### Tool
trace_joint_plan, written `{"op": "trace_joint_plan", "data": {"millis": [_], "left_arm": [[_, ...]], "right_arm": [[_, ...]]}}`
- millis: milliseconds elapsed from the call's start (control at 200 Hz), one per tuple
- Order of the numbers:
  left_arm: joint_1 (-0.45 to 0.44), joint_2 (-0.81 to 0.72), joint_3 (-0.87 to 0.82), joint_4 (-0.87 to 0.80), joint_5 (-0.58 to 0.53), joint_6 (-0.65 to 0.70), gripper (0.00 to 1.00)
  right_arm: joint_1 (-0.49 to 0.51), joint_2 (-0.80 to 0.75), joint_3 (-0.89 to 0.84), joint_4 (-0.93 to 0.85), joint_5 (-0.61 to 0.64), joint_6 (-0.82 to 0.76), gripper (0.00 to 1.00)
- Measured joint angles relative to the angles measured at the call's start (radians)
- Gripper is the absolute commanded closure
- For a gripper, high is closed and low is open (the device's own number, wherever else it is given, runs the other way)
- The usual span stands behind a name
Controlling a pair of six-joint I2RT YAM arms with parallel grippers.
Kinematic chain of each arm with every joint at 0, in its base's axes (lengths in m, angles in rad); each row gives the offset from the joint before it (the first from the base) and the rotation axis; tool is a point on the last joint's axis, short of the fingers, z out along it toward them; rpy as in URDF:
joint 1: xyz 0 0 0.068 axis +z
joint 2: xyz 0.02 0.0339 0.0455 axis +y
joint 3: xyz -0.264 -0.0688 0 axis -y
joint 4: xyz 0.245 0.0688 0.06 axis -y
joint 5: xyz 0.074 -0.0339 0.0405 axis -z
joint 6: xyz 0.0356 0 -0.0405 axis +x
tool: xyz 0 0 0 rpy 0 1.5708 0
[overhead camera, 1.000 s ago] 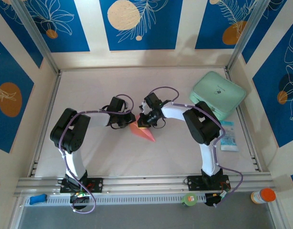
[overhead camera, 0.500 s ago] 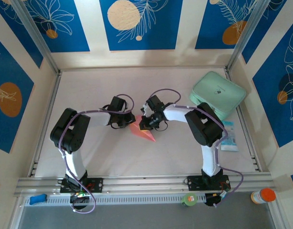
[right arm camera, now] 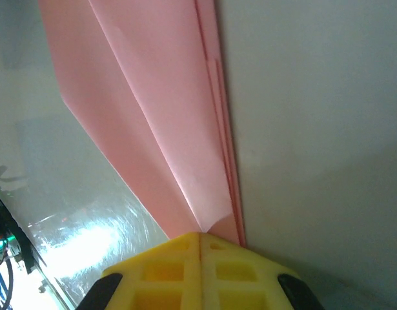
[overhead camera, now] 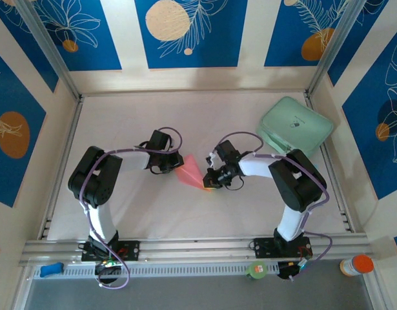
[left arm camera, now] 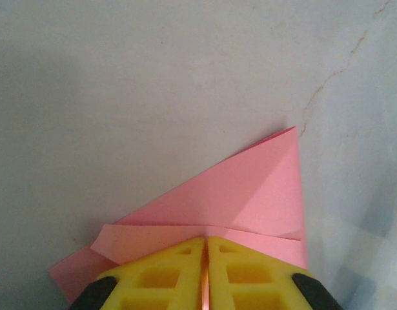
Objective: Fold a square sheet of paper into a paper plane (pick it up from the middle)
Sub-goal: Fourth fold the wing at the center of the table.
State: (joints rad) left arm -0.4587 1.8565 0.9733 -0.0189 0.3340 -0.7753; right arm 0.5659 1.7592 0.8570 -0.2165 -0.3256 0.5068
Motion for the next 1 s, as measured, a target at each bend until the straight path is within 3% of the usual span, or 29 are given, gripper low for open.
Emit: {"op": "trace_joint_plan", "data": {"millis": [365,610,820,1000], "left_arm": [[-0.004,-0.047,0.028,-0.035,0.031,0.043,0.76],[-0.083,-0.166,0.029,-0.008,0.031,0.037,0.77],[-0.166,-0.13,0.0,0.002,0.031,0.021,0.8],[-0.177,-0.047,0.0,-0.002,0.027,-0.009,0.81]], "right_arm": [[-0.024,-0.003,-0.023,0.01,-0.037,0.025,1.0],[-0.024,0.014,0.007,-0.036,-0.041,0.034,1.0],[-0.023,0.027,0.032,-0.075,-0.038,0.037,1.0],[-0.022,0.037,0.047,-0.096,-0.034,0.04,1.0]]}}
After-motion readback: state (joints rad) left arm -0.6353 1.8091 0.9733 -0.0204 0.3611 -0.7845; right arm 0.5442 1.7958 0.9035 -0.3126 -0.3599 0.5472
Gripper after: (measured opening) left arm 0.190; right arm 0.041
